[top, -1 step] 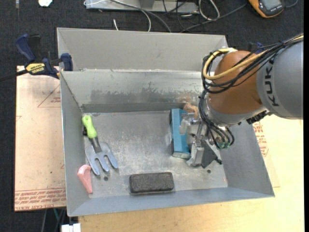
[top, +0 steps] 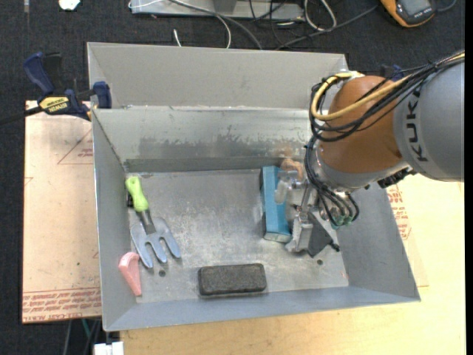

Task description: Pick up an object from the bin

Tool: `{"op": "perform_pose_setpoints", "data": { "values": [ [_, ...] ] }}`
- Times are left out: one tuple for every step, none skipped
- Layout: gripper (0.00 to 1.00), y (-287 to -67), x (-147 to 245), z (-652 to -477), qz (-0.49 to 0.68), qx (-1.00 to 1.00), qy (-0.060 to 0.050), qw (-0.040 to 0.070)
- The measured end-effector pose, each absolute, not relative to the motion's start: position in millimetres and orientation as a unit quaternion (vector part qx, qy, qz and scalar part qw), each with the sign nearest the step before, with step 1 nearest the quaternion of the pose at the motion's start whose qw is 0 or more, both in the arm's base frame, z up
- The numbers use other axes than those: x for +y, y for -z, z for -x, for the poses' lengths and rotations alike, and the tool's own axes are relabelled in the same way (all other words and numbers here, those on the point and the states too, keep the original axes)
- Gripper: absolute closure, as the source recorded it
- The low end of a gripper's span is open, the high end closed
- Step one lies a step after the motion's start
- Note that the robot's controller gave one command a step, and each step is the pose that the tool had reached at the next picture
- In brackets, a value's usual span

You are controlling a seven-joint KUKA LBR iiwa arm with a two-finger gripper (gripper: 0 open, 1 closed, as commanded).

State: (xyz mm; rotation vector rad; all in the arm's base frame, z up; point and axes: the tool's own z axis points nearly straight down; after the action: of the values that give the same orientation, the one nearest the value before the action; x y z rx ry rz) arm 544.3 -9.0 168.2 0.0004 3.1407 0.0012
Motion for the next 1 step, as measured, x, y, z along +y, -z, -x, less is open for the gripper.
{"op": "perform_pose_setpoints", "data": {
  "values": [
    [0.0,-111.0,-68.4,-559.4,-0.019,1.0,-0.001,0.004]
  ]
}}
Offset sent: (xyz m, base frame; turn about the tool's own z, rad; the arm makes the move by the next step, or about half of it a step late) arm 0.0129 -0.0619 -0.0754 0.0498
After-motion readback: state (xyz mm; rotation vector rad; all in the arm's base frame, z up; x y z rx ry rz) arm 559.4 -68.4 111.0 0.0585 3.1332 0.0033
